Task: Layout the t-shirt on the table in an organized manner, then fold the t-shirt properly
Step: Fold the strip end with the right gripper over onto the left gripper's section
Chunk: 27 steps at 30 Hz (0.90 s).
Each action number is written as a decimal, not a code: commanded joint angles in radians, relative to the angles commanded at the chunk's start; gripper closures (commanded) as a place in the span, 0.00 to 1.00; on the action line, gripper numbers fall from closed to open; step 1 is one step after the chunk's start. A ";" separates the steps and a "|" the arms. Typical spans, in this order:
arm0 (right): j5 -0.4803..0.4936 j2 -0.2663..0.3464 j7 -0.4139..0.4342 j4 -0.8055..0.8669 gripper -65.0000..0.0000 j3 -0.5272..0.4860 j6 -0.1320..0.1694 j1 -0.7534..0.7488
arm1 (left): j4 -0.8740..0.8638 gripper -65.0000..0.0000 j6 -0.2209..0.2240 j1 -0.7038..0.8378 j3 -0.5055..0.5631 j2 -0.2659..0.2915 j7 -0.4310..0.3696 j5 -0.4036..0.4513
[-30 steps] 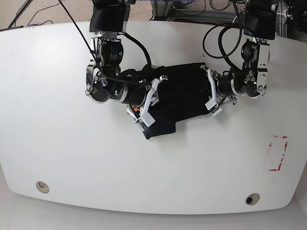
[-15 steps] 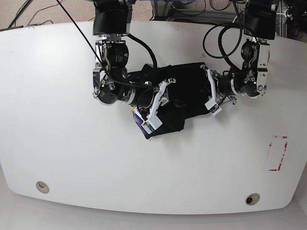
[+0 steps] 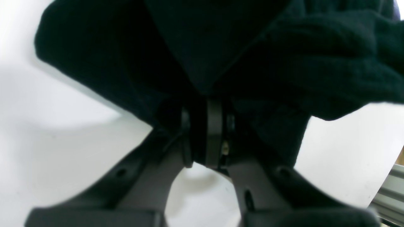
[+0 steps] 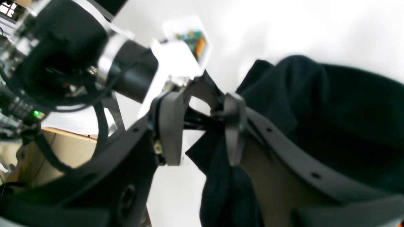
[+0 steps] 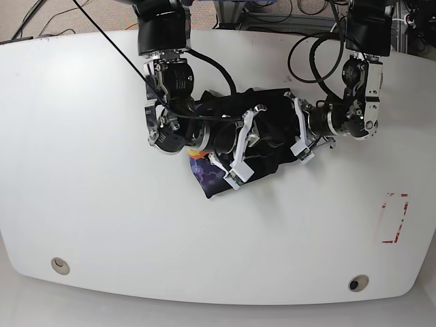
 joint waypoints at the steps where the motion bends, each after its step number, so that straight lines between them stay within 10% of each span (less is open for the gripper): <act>1: 0.000 0.000 0.000 0.000 0.67 0.000 0.000 0.009 | 0.000 0.92 0.000 0.000 0.000 0.000 0.000 0.002; 11: -0.023 0.069 0.017 -0.005 0.67 -0.002 0.000 0.031 | -0.002 0.92 0.000 0.000 0.000 0.000 0.000 0.000; 27: -0.327 0.149 0.196 -0.005 0.68 -0.137 0.000 0.011 | 0.000 0.92 0.000 0.000 0.000 0.000 -0.002 -0.002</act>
